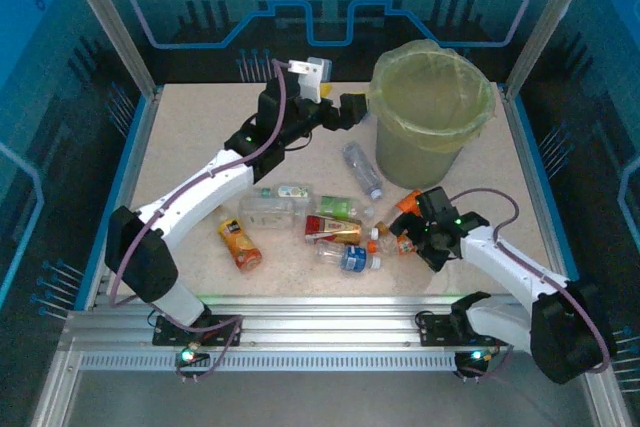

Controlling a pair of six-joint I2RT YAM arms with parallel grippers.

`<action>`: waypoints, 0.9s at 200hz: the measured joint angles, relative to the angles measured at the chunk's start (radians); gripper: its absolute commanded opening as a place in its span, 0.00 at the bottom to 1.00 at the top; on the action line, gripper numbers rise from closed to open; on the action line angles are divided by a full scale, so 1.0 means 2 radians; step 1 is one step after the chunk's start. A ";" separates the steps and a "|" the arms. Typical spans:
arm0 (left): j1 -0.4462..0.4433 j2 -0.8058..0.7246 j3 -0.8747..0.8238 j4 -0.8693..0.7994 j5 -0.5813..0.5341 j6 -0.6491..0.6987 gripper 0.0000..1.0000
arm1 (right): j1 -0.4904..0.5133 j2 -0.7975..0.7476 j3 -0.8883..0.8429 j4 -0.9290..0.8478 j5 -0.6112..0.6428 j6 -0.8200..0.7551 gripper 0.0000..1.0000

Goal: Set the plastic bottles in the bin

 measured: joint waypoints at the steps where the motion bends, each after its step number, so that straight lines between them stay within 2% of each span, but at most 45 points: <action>1: 0.000 0.000 0.000 0.000 0.000 0.000 0.99 | 0.000 0.000 0.000 0.001 0.001 0.000 0.95; 115: 0.008 -0.003 -0.014 0.014 0.000 -0.016 0.99 | 0.000 0.029 0.000 -0.014 0.077 -0.004 0.76; 180: 0.019 -0.009 -0.031 0.014 0.000 -0.036 0.99 | -0.001 0.040 0.016 -0.026 0.108 -0.027 0.50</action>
